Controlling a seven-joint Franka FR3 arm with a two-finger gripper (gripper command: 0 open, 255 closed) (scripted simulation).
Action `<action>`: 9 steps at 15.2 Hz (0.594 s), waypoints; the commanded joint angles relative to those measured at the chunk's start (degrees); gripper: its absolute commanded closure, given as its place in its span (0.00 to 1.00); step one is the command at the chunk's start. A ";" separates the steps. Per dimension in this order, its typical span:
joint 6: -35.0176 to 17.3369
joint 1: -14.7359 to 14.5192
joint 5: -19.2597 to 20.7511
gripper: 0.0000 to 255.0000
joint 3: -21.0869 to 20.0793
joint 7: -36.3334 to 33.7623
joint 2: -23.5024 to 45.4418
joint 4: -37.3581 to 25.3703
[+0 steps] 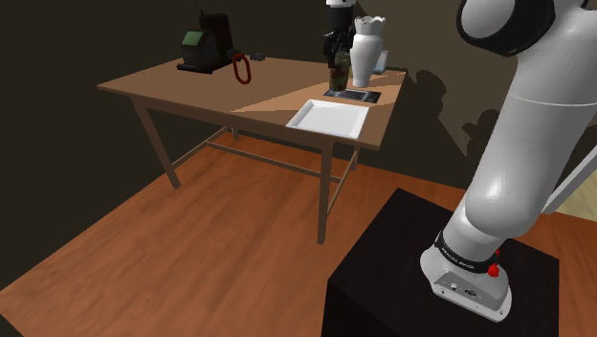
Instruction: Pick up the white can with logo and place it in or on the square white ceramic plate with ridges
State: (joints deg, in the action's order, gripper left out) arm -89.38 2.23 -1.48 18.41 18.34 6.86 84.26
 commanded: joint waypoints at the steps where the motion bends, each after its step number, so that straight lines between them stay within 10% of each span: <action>1: -0.23 -2.43 1.02 1.00 -1.63 -4.04 -3.15 3.20; 9: -6.73 -2.54 1.35 1.00 -1.82 -4.32 -4.31 10.83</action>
State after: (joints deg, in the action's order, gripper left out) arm -95.38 -0.28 -0.18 16.61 14.08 2.77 94.21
